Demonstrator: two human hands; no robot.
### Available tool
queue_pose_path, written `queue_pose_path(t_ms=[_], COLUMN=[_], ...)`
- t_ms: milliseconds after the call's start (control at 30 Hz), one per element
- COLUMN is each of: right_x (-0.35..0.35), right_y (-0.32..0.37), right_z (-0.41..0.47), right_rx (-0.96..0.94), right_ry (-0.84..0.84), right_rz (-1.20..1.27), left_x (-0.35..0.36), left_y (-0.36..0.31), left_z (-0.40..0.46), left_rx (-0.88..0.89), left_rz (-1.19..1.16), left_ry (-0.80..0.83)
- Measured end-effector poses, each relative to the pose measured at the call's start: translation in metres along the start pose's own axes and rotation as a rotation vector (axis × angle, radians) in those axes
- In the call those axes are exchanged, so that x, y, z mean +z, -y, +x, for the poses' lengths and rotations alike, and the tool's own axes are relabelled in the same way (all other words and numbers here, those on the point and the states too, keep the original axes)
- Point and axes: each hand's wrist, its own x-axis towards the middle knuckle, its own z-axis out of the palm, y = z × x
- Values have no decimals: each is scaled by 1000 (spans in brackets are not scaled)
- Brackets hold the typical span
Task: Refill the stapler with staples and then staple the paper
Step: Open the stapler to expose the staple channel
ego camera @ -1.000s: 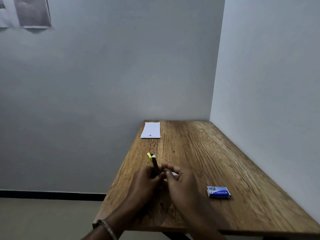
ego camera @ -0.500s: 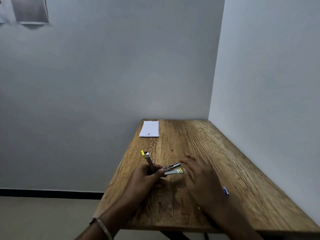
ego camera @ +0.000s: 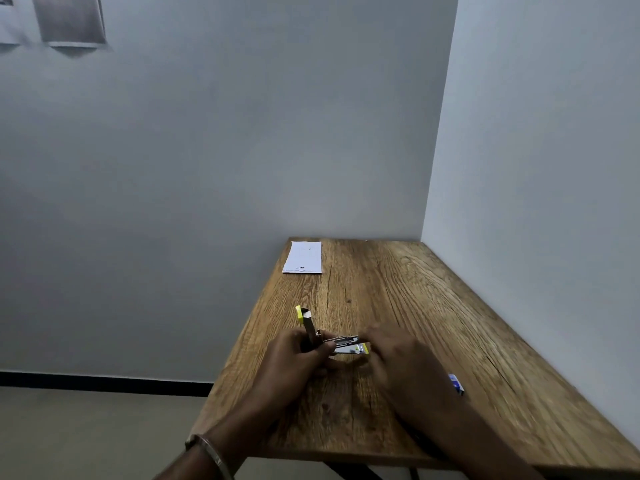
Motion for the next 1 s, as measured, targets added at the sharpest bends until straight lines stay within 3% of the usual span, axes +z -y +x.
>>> queue_pose_path(t_ms=[233,733,900,1000], right_x=[5,11,11,9], right_y=[6,19,18,21], right_z=[5,7,3,2], right_rx=[55,44,183,385], right_ry=[-30,-1,-80,-166], right_rz=[144,164,430,677], left_x=[-2,-2,-2,-1], left_y=[2,0,-1,0], left_z=[0,-1,-1,-1], left_rx=[9,51,35,-34], left_rz=[-22,50,55,-12], left_ry=[2,1,-10,-23])
